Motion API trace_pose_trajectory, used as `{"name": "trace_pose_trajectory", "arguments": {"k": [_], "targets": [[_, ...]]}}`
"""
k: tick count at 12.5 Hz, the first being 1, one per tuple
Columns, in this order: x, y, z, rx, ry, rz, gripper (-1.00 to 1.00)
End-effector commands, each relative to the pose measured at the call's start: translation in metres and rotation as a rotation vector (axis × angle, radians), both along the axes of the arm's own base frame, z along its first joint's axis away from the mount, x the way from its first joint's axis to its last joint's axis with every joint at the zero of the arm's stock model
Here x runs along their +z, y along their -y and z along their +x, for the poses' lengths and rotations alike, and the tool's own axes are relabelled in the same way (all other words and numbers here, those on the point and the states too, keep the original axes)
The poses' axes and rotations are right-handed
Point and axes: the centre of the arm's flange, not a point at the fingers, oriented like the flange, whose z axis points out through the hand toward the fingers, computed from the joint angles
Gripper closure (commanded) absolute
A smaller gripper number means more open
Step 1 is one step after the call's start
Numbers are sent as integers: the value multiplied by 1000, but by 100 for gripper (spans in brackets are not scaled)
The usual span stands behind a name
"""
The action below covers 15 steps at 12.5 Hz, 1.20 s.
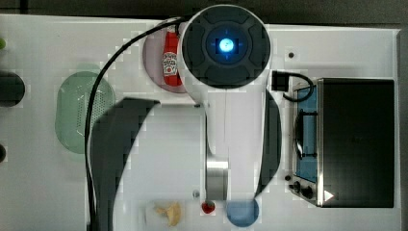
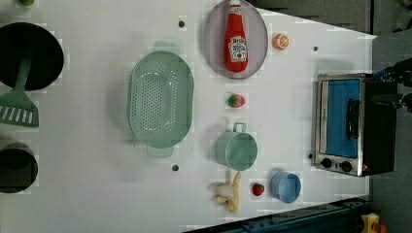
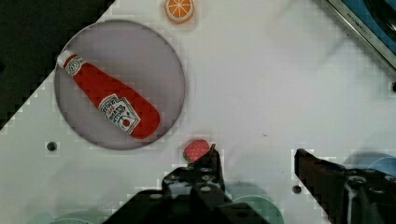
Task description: Flap open oven.
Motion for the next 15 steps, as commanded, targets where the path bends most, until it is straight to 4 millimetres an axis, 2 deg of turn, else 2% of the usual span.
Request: {"name": "trace_pose_trajectory", "arguments": {"k": [1,3,7,8,14,15], "targets": [[42,42,-96,-47,11,14,-59],[42,42,-96,-47,11,14,-100],[43,43,-96,-48,12,14,-100],[42,43,-96,-48,11,14,-90],[36,52,-97,-66,-1,18,56],[32,58,-98,-77,-9,21,65]]}}
